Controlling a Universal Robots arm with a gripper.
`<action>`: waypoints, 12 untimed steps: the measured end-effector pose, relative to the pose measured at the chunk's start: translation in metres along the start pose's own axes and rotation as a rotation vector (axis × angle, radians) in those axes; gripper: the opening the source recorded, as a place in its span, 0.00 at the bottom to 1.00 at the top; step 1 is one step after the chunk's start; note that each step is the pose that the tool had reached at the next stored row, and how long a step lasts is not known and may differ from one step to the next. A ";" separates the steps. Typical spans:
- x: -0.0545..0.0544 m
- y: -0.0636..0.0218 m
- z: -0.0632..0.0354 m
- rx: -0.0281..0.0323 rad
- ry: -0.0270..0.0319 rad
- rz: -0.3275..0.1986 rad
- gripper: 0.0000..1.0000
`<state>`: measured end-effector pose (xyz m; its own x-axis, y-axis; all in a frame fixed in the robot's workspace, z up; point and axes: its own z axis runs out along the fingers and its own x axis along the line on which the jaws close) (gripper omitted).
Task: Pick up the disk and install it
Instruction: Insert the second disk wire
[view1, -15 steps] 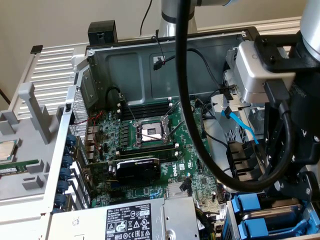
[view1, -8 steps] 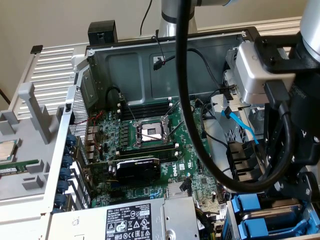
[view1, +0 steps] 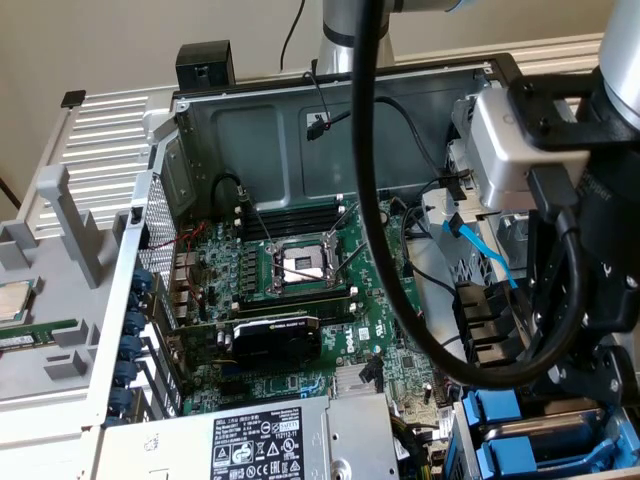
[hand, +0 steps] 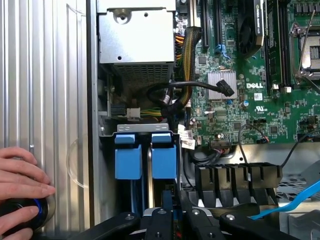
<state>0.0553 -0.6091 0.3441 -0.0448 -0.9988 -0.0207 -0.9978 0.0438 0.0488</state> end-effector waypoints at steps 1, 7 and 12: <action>0.000 0.0000 0.0003 0.0000 -0.0005 0.000 0.16; 0.000 -0.0001 0.0009 -0.0001 -0.0067 -0.001 0.16; 0.000 -0.0002 0.0010 -0.0003 -0.0075 -0.001 0.16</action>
<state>0.0555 -0.6092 0.3431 -0.0442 -0.9986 -0.0283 -0.9979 0.0428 0.0491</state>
